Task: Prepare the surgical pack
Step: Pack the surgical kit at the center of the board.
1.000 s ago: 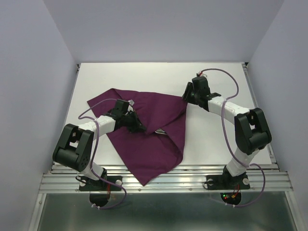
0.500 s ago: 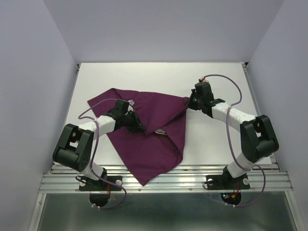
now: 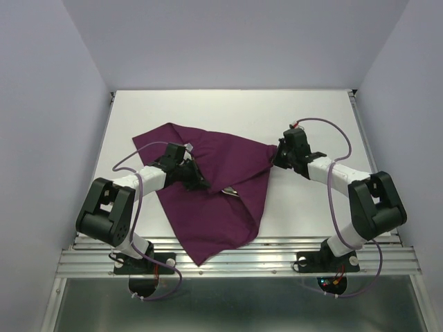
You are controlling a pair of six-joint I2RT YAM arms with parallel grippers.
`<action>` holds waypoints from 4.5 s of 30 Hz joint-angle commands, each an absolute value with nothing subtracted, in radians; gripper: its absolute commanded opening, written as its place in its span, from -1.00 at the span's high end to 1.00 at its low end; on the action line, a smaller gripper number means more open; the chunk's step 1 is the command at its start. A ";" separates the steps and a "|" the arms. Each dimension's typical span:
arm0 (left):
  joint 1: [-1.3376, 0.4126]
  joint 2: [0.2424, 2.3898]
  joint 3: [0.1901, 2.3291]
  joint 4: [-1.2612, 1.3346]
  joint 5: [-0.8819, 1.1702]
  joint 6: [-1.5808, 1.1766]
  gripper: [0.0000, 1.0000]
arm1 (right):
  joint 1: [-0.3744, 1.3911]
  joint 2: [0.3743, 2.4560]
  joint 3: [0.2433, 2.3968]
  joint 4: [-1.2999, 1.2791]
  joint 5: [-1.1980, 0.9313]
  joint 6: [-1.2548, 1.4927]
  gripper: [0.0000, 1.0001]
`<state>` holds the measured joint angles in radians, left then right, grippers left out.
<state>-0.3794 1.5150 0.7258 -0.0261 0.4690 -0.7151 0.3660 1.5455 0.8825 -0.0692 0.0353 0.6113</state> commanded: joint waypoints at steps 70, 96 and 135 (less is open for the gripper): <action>-0.379 1.508 0.683 -0.008 0.456 -0.709 1.00 | 0.307 1.596 0.853 0.031 0.106 0.608 0.78; -0.379 1.537 0.673 -0.008 0.453 -0.690 1.00 | 0.336 1.494 0.640 0.170 -0.112 0.696 0.89; -0.347 1.471 0.796 -0.199 0.206 -0.571 -0.10 | 0.336 1.526 0.719 0.104 -0.025 0.683 -0.02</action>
<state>-0.3721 1.5043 0.7471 -0.1234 0.2993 -0.6216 0.3389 1.5032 0.6941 0.0898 -0.0093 0.6815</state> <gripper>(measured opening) 0.588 0.527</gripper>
